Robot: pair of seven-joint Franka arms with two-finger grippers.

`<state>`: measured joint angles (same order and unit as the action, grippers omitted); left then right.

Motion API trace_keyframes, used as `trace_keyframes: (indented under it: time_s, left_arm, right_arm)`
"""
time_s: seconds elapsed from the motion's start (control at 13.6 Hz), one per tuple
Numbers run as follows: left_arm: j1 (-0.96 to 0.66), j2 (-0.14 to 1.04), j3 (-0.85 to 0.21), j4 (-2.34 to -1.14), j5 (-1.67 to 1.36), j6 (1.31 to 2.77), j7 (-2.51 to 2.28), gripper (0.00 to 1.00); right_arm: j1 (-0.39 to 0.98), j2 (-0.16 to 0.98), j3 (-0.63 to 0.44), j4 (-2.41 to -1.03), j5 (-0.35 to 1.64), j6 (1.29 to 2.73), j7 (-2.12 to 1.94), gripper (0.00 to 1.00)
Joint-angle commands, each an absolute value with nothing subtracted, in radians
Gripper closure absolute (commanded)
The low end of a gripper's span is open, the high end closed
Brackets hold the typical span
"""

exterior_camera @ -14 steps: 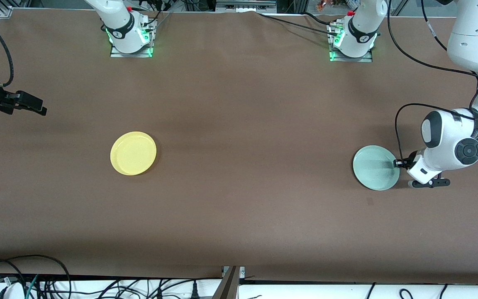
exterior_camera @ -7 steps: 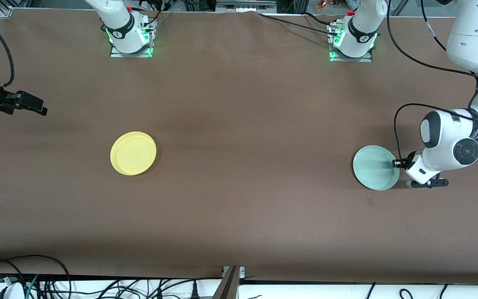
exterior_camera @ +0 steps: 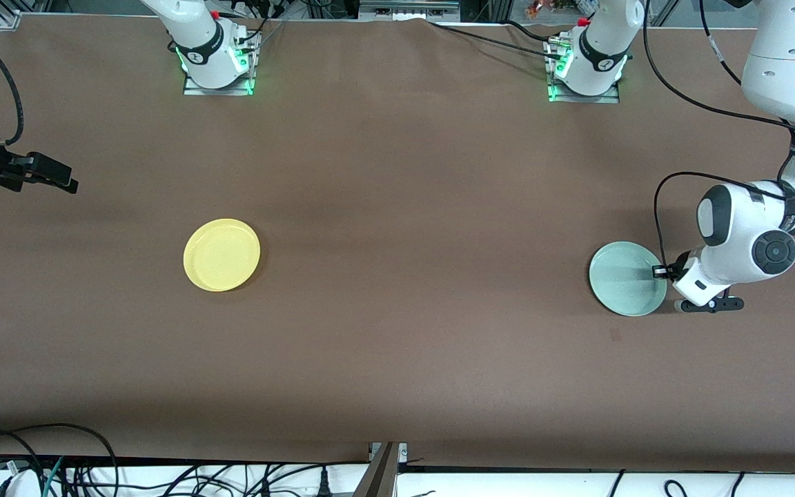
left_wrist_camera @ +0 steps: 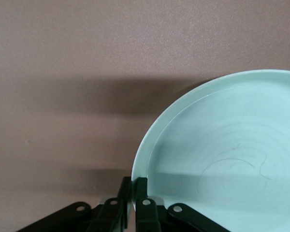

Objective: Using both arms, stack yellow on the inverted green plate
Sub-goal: 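Close the left gripper on the green plate rim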

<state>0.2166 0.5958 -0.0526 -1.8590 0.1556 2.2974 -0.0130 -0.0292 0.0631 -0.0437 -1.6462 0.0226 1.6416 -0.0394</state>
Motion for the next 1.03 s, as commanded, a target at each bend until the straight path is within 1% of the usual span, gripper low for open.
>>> trace_keyframes:
  time_s: [0.0,0.29,0.51,0.66,0.81,0.95]
  left_arm:
    - [0.219,0.592,-0.061,-1.864,0.181,2.293,-0.009,1.00]
    - [0.204,0.569,-0.070,-1.852,0.181,2.278,-0.002,1.00]
    - [0.149,0.549,-0.087,-1.789,0.183,2.192,-0.009,1.00]
    - [0.100,0.549,-0.087,-1.720,0.183,2.126,-0.012,1.00]
    - [0.031,0.552,-0.078,-1.616,0.193,2.012,-0.014,1.00]
    - [-0.035,0.555,-0.080,-1.516,0.271,1.919,-0.049,1.00]
  right_arm:
    - [-0.031,0.067,-0.043,-1.635,0.031,1.644,-0.044,0.00]
    - [-0.029,0.067,-0.041,-1.635,0.028,1.643,-0.043,0.00]
    - [-0.029,0.067,-0.040,-1.637,0.031,1.641,-0.044,0.00]
    - [-0.029,0.067,-0.040,-1.635,0.031,1.643,-0.044,0.00]
    - [-0.029,0.067,-0.040,-1.635,0.031,1.643,-0.044,0.00]
    - [-0.029,0.067,-0.040,-1.637,0.031,1.643,-0.044,0.00]
